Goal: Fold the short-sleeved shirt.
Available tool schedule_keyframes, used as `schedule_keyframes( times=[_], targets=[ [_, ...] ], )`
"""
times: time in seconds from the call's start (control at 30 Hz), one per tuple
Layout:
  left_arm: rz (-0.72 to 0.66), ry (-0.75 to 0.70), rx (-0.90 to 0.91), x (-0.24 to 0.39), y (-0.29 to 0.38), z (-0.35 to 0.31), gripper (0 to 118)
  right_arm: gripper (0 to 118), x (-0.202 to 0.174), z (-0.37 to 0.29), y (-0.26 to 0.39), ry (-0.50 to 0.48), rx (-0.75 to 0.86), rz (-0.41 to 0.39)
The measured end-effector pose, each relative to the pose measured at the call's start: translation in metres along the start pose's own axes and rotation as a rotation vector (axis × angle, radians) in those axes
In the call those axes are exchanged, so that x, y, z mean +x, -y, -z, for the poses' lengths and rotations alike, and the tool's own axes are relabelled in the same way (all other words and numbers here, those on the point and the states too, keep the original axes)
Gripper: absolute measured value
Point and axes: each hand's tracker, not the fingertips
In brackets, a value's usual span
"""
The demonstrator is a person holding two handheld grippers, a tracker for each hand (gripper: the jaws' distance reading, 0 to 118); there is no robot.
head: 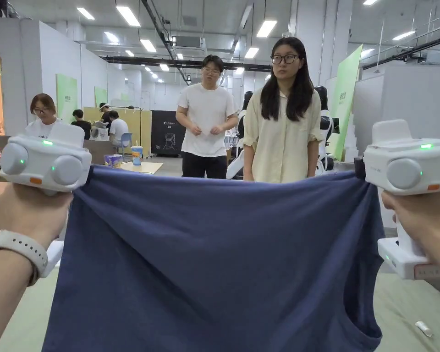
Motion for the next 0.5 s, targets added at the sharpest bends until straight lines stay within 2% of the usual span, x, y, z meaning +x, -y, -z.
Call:
schedule_keyframes(
  times=[0.3, 0.5],
  targets=[
    [-0.013, -0.031, 0.06, -0.019, -0.039, 0.003, 0, 1, 0.004, 0.005, -0.06, 0.004, 0.105, 0.03],
    [-0.004, -0.033, 0.022, -0.013, -0.01, 0.014, 0, 1, -0.01, 0.01, -0.034, -0.007, 0.081, 0.005]
  ],
)
